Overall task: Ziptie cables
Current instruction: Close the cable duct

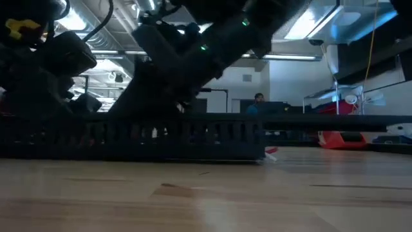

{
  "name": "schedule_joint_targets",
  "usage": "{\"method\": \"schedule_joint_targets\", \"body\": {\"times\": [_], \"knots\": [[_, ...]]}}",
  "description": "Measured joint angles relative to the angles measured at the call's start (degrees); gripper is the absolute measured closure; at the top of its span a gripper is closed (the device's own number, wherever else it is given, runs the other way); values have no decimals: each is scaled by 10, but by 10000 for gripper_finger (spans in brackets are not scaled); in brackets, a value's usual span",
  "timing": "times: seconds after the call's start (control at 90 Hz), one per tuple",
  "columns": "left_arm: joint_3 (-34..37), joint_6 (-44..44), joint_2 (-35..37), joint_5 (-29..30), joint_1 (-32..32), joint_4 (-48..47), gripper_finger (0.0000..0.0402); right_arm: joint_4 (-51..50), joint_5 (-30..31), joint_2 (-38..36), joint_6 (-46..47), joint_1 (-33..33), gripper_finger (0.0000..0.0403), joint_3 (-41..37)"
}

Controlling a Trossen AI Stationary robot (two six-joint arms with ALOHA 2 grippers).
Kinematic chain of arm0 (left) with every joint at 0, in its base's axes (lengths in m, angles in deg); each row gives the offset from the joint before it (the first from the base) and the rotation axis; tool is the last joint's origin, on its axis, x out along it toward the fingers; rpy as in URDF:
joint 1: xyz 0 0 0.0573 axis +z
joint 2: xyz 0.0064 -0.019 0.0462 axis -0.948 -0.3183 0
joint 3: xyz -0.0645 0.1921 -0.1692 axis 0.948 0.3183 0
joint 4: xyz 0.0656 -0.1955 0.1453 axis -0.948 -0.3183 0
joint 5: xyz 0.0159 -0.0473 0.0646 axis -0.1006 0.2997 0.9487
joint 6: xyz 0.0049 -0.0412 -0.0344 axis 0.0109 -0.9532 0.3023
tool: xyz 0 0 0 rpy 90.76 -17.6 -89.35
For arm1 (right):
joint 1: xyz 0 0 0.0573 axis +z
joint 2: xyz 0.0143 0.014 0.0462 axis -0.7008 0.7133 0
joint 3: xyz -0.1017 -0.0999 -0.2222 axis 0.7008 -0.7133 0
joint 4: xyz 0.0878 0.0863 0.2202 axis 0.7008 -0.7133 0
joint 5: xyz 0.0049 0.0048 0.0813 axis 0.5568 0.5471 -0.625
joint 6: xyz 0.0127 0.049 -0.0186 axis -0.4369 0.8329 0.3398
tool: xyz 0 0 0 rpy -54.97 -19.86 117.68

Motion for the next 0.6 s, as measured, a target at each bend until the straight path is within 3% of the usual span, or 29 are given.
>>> {"method": "schedule_joint_targets", "body": {"times": [0.256,0.344,0.6], "knots": [[-2,-13,-1,3,6,1,138,-23,13,1,2,-1,178,9],[-3,9,12,-33,8,-20,119,-28,14,2,1,-3,178,9],[-42,-36,104,-69,5,-259,108,-35,7,2,-1,-2,178,10]]}}
